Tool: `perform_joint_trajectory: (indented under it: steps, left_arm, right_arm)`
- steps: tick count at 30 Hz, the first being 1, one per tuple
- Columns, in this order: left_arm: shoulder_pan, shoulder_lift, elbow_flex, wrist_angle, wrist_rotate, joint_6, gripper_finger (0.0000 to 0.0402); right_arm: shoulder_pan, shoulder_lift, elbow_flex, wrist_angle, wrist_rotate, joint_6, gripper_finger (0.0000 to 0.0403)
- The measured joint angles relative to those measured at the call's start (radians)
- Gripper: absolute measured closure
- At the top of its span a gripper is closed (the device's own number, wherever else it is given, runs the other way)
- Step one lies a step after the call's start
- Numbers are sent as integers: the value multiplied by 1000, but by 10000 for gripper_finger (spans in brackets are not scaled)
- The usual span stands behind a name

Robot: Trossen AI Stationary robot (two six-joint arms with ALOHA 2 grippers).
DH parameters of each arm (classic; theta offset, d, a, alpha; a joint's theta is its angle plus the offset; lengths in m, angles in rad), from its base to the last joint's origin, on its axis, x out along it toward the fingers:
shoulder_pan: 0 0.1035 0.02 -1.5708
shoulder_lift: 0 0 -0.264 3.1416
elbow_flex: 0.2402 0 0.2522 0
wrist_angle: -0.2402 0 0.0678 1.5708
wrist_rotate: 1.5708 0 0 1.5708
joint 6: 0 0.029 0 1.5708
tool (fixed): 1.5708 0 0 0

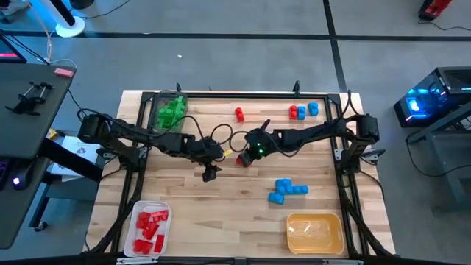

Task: Sort blocks
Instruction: Put the red game piece into the white bin

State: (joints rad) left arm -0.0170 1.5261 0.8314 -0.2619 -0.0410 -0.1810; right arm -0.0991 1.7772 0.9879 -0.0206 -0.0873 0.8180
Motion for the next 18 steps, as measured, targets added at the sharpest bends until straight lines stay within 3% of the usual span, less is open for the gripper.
perform_joint_trajectory:
  steps: [7,18]
  left_arm:
    - [0,0,0,7,0,1,145]
    - [-1,0,0,67,0,2,145]
  right_arm:
    - [-31,-4,30,-103,103,16,403]
    - [-32,84,30,-69,56,37,403]
